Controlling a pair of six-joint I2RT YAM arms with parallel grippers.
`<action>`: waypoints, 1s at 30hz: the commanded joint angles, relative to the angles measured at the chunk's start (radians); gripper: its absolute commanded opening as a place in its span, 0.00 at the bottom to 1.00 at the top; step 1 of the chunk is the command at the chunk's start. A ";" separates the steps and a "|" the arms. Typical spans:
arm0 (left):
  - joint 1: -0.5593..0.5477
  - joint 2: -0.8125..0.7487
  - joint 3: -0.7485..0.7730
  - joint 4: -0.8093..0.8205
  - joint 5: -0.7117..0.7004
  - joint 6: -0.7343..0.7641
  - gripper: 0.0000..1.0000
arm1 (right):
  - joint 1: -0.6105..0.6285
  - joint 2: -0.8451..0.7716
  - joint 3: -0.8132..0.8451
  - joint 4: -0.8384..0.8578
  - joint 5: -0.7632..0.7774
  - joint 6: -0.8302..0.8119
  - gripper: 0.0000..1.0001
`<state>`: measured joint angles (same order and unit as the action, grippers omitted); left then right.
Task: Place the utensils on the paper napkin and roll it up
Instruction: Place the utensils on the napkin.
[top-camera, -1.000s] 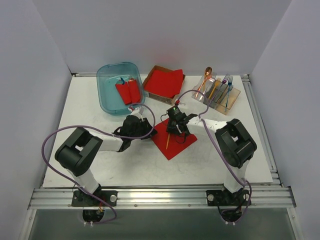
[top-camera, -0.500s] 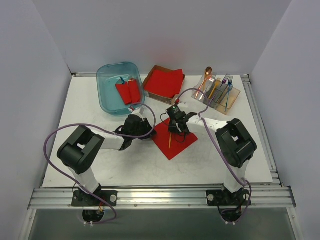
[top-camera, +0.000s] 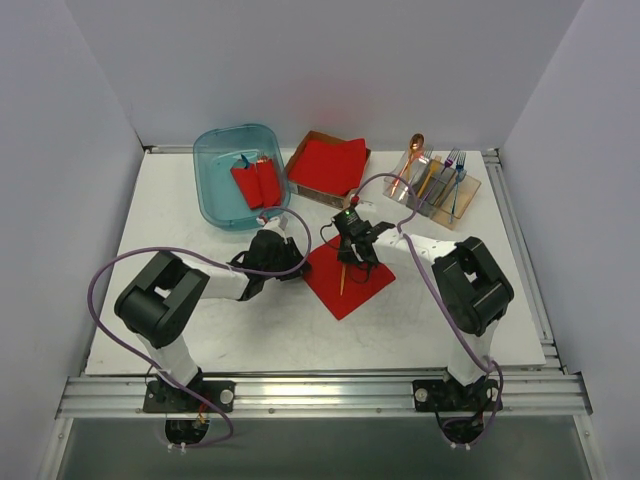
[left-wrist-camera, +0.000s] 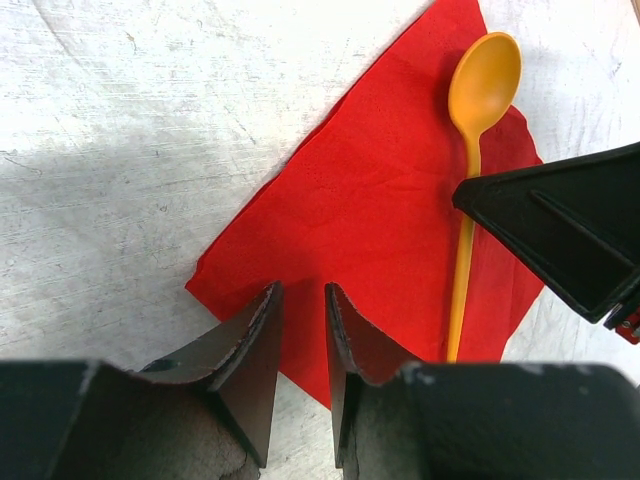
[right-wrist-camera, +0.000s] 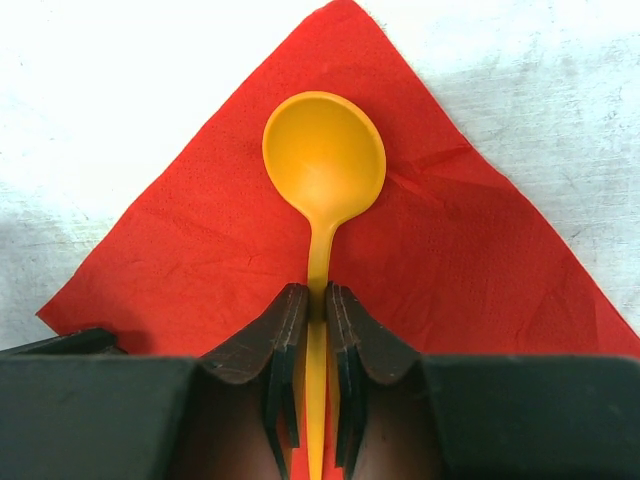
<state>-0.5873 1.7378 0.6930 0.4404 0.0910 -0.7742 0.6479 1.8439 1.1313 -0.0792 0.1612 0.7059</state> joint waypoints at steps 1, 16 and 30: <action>0.004 -0.007 0.034 0.001 -0.016 0.015 0.33 | -0.007 -0.017 0.024 -0.028 0.035 -0.008 0.15; 0.001 -0.069 0.016 0.004 -0.042 0.044 0.34 | -0.217 -0.169 0.111 -0.111 0.061 -0.135 0.24; -0.006 -0.112 0.002 0.017 -0.046 0.075 0.33 | -0.636 -0.036 0.241 0.030 0.123 -0.166 0.13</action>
<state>-0.5884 1.6695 0.6926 0.4370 0.0528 -0.7265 0.0414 1.7439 1.3342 -0.0929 0.2443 0.5259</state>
